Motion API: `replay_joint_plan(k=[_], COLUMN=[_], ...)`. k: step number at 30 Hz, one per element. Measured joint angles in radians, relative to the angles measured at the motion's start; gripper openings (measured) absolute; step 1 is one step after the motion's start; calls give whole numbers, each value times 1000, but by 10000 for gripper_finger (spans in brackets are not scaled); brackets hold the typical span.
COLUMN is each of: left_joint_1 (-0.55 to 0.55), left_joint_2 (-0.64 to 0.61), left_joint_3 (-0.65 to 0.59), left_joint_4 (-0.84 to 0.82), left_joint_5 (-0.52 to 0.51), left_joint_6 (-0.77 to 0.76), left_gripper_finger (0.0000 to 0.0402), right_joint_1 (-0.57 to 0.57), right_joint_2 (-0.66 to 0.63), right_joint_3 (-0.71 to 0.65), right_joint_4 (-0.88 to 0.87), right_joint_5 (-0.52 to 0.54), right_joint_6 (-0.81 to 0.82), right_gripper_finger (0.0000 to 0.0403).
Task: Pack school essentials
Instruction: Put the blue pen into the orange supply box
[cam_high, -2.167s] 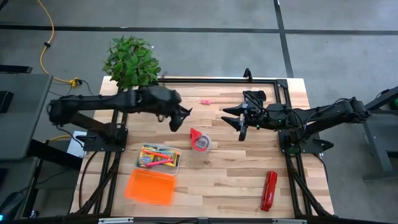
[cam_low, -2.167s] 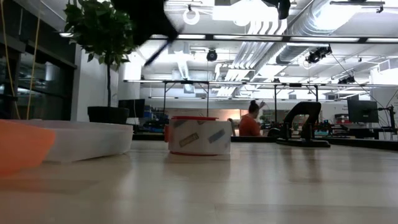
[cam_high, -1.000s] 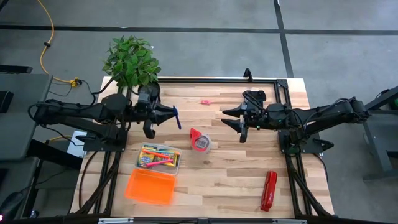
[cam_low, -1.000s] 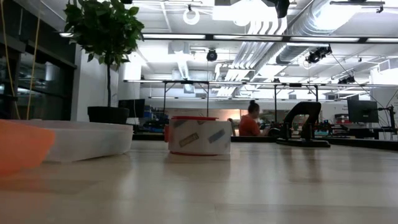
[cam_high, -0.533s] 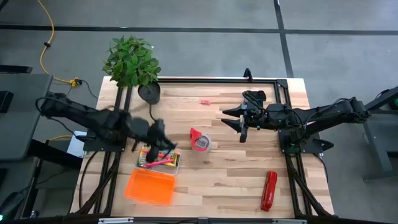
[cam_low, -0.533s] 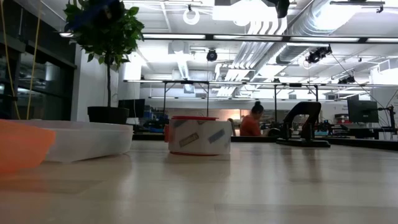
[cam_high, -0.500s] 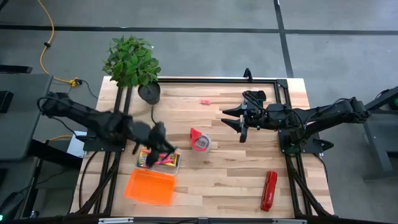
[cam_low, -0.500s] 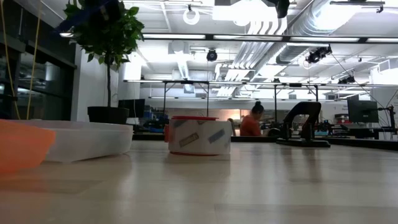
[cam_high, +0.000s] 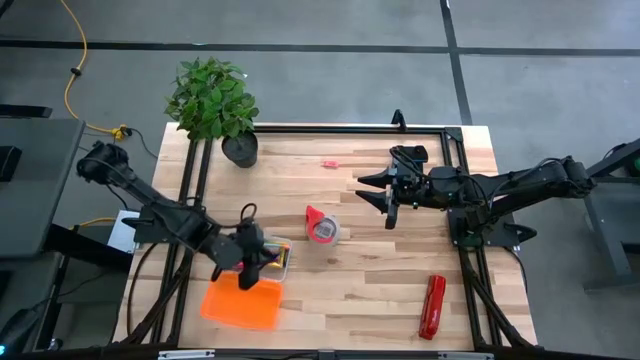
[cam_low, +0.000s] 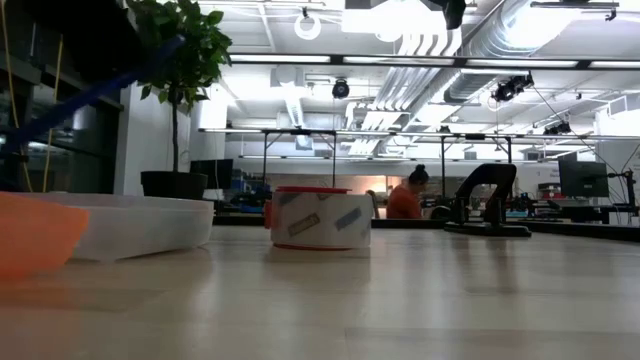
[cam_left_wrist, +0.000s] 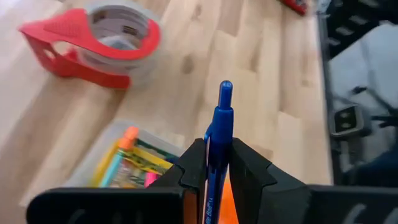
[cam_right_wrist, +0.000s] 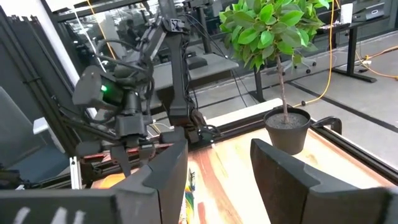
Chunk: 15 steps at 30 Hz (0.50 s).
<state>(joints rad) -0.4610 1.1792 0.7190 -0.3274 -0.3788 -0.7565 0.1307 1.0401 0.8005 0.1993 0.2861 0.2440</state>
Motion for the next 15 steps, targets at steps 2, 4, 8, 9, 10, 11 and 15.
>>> replay_joint_plan(k=[2, 4, 8, 9, 10, 11, 15], left_joint_1=[-19, -31, -34, -34, -33, -33, -27], left_joint_2=[-23, -24, -24, -24, -24, -24, -24], left_joint_3=[-41, -73, -106, -106, -106, -106, -106], left_joint_4=[27, 35, 32, 30, 30, 32, 19], left_joint_5=[0, -7, -46, -57, -67, -76, -84], left_joint_6=[-20, -43, -62, -56, -45, -33, 6], left_gripper_finger=[37, 37, 37, 37, 37, 37, 37], right_joint_1=[0, 0, 0, 0, 0, 0, 0], right_joint_2=[0, 0, 0, 0, 0, 0, 0], right_joint_3=[0, 0, 0, 0, 0, 0, 0], right_joint_4=[0, 0, 0, 0, 0, 0, 0], right_joint_5=[1, 1, 1, 1, 1, 1, 13], right_joint_6=[1, 1, 15, 18, 17, 18, 18], right_gripper_finger=[167, 167, 167, 167, 167, 167, 167])
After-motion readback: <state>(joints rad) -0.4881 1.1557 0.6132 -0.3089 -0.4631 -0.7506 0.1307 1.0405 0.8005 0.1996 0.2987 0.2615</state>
